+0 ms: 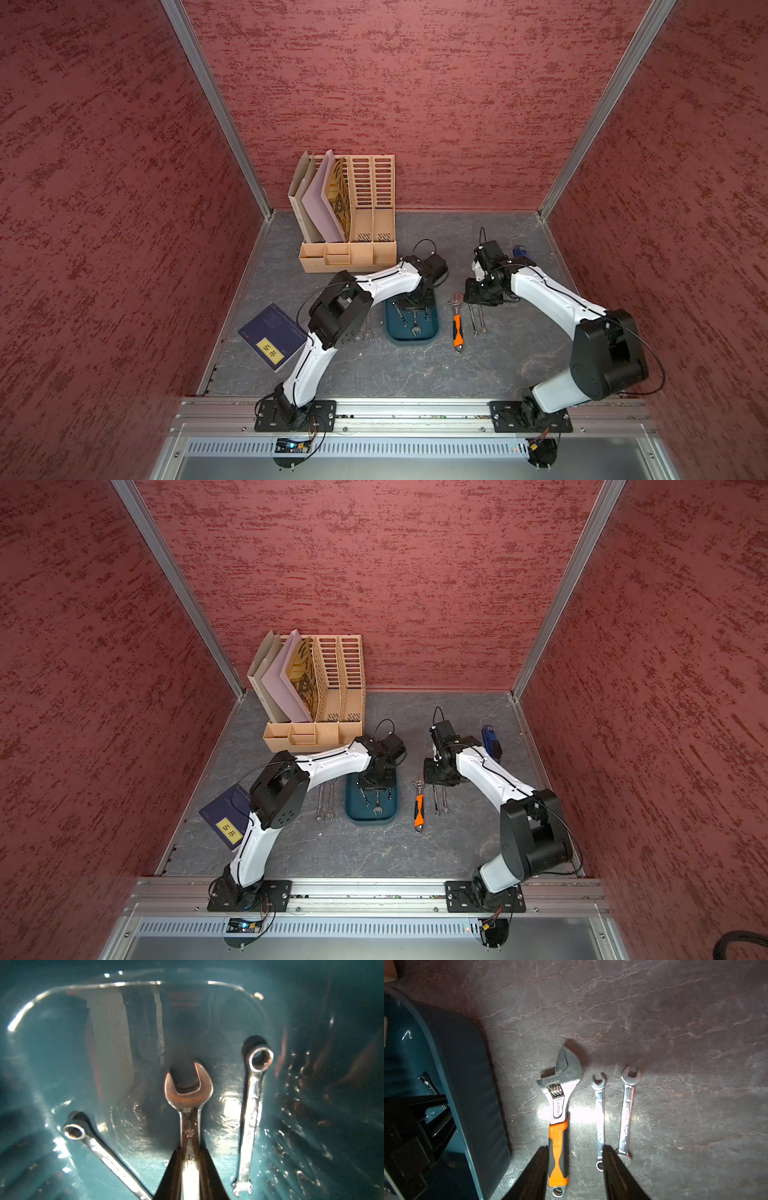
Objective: Take out the wrench from the storage box
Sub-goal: Pick up the wrench from the storage box.
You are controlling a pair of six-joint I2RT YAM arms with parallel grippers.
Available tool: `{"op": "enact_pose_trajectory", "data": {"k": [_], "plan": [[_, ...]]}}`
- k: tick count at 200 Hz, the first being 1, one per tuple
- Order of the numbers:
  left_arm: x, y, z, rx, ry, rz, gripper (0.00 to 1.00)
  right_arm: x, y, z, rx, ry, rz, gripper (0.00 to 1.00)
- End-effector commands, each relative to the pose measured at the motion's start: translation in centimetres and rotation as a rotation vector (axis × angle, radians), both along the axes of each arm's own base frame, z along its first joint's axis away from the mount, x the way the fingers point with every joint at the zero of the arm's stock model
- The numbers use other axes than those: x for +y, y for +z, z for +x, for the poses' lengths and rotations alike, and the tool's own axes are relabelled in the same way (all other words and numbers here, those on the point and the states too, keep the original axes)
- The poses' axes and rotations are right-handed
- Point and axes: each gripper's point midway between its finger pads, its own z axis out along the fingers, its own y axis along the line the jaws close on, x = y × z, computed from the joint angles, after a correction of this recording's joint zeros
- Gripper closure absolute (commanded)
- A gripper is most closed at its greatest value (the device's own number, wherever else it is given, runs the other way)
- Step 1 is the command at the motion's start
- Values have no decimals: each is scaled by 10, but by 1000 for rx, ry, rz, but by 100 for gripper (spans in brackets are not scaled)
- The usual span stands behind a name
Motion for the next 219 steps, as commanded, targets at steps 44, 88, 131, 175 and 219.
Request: {"op": "enact_pose_trajectory", "data": {"k": [44, 88, 131, 175, 219], "plan": [[8, 23, 2, -22, -10, -25, 86, 0, 11, 0, -20, -7, 18, 53], [15, 40, 6, -42, -11, -33, 87, -1, 12, -2, -19, -8, 19, 53], [24, 63, 13, -65, -20, -51, 88, -1, 15, -1, -25, -7, 20, 53], [42, 95, 19, -102, -11, -69, 88, -6, 20, -1, -36, -9, -10, 54], [80, 122, 28, -148, 4, -65, 88, -7, 28, -1, -49, -9, -14, 54]]}}
